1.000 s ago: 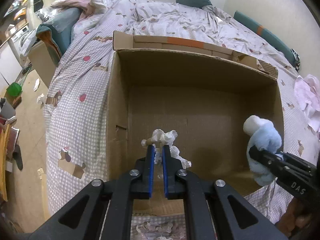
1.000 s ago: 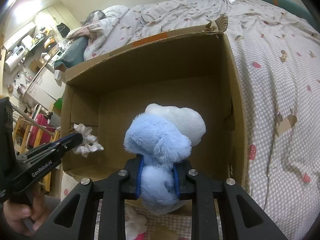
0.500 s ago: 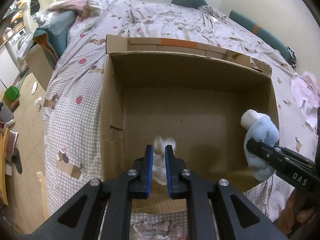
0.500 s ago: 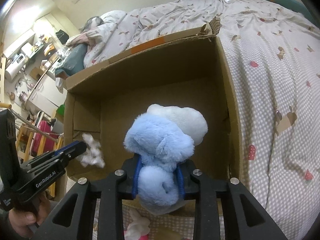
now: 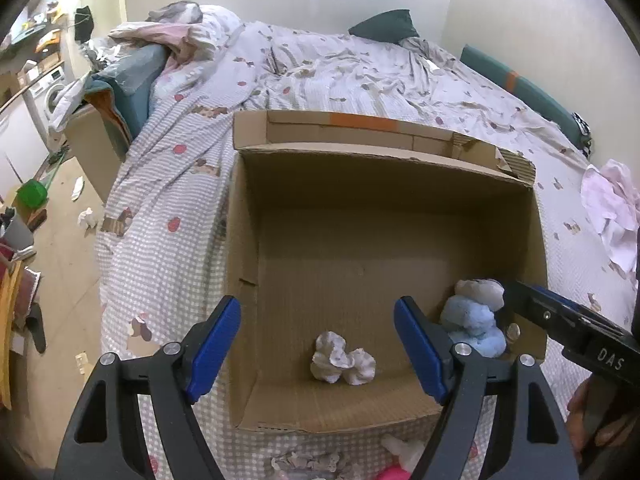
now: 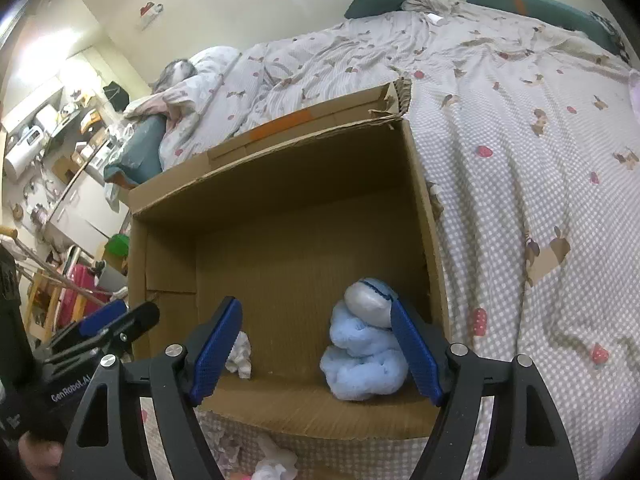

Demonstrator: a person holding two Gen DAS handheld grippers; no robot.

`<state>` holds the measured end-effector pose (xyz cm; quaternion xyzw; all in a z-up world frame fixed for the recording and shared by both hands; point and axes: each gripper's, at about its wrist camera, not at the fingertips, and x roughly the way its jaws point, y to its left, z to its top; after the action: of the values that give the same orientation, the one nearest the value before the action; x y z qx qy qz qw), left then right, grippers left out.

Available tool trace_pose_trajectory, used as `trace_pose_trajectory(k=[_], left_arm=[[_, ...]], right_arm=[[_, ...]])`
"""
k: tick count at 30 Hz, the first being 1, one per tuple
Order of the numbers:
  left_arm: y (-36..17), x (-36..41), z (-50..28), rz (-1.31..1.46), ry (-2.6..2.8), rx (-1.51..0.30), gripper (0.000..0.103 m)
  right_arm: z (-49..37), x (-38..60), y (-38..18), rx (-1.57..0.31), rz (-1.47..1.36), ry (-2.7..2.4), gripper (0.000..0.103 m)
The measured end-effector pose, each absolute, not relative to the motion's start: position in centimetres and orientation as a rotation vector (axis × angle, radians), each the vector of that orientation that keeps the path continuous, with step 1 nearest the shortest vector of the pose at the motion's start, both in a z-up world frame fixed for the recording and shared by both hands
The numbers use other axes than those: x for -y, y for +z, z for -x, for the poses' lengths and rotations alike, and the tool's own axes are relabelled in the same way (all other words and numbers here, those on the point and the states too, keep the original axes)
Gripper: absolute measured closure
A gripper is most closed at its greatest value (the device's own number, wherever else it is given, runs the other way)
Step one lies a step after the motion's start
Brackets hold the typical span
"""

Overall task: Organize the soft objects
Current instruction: 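Open both grippers to release the plush and scrunchie, then withdraw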

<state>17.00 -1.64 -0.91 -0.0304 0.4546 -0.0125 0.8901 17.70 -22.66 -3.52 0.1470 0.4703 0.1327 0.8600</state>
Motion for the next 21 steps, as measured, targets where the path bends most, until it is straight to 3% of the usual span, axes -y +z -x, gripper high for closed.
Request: trace_pose_trajectory(k=[21], left_arm=[[2.1,-1.8,-12.2,0.127,0.048,-0.939,0.026]], right_arm=[[-14.3,24.6,-1.4,-0.976,-0.284,0.184,0.022]])
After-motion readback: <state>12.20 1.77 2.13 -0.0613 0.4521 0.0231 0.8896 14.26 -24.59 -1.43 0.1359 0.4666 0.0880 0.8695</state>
